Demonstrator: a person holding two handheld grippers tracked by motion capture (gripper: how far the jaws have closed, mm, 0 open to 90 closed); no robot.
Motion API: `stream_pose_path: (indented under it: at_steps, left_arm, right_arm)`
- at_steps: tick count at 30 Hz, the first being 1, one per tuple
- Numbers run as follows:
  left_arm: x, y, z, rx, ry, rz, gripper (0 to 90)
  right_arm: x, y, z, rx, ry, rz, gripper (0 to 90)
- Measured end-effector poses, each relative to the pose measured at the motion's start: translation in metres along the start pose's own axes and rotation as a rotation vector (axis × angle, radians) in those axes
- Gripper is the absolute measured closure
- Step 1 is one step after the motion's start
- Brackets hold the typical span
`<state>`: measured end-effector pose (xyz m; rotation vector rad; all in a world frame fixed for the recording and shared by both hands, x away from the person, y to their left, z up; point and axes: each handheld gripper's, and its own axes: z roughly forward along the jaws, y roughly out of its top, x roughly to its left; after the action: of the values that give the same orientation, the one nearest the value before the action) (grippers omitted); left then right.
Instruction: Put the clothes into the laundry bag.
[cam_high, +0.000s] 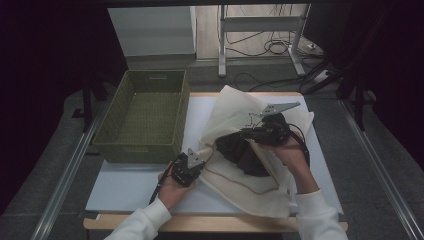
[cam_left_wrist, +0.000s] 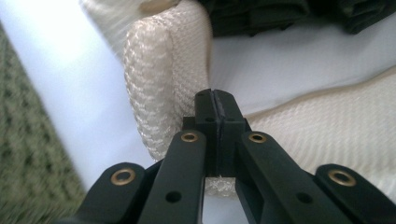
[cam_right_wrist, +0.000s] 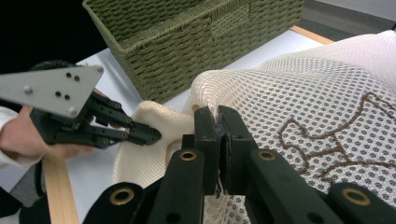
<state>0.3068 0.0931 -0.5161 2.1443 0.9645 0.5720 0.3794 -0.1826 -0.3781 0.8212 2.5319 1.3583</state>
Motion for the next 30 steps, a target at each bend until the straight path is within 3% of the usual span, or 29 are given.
stream_pose_path:
  at_steps: [4,10,21,30]
  left_arm:
    - [0.006,-0.008,-0.004,0.014,0.008,-0.005,90.0]
    - [0.019,-0.019,-0.01,0.021,-0.005,-0.062,90.0]
    - [0.022,-0.028,-0.014,0.025,-0.013,-0.079,90.0]
    - [0.025,-0.031,-0.023,-0.008,-0.057,-0.122,90.0]
  right_arm:
    - [0.005,-0.002,-0.005,0.009,-0.01,-0.014,86.8]
    - [0.011,-0.012,-0.009,0.046,-0.003,-0.029,86.8]
    - [0.014,-0.028,0.007,0.12,-0.007,-0.032,86.7]
    - [0.012,-0.04,0.012,0.147,-0.013,-0.017,86.7]
